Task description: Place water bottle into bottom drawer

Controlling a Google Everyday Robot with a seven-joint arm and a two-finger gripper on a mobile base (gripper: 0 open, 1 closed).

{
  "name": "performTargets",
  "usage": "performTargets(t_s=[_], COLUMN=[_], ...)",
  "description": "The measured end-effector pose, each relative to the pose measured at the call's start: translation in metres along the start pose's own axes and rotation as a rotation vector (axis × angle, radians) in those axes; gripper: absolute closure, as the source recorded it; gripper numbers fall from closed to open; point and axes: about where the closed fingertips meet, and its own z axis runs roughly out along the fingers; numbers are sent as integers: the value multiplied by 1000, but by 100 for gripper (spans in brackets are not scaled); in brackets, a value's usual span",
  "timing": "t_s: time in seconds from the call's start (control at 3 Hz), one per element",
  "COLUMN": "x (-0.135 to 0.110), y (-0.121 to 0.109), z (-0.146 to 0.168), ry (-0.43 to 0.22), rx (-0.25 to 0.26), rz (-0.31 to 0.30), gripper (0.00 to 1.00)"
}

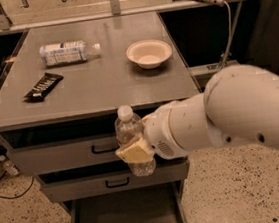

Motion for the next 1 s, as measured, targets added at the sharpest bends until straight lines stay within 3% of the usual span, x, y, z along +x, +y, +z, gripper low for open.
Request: performTargets(t_s=[0.67, 1.0], x=[101, 142], y=[52, 65], z=[87, 129], ry=[-17, -29], rx=[-24, -31], rz=[176, 249], gripper=[100, 100])
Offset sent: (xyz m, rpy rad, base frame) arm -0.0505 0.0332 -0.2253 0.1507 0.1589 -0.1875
